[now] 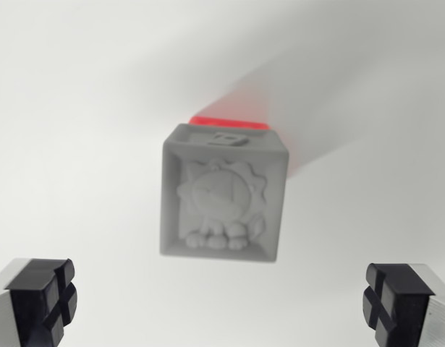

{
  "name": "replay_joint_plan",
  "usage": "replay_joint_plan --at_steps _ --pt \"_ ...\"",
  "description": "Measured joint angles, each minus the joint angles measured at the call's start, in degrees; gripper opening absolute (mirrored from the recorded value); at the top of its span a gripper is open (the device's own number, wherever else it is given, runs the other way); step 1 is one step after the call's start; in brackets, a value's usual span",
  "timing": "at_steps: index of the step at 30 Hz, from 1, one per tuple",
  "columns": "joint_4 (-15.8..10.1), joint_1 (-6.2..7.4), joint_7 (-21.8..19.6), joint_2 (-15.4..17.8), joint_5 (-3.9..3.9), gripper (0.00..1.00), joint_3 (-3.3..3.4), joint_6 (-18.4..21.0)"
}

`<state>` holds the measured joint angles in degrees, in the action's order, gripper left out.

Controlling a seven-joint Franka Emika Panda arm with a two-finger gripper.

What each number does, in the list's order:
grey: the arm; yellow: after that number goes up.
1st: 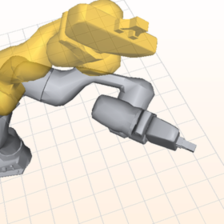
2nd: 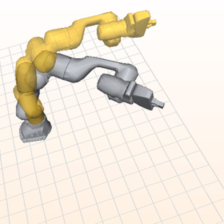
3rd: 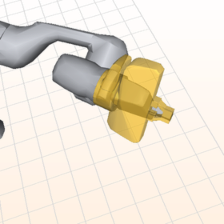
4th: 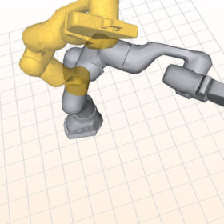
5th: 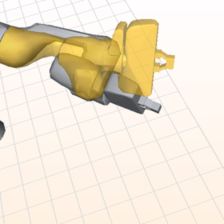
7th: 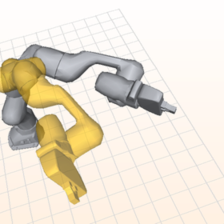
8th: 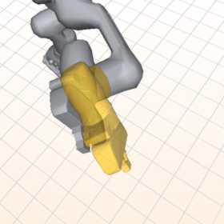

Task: Destack cube

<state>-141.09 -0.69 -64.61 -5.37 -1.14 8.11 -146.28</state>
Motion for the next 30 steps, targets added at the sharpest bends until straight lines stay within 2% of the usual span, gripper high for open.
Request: replay_joint_plan --at_steps 4,23,30 --pt "-0.1 0.0 0.3 -2.6 -0.6 1.0 -0.1 -2.4" --pt "0.0 -0.15 2.4 -10.9 -3.59 1.0 -0.84 -10.6" --pt "0.2 -0.32 2.9 -12.7 -4.21 1.0 -1.13 -12.2"
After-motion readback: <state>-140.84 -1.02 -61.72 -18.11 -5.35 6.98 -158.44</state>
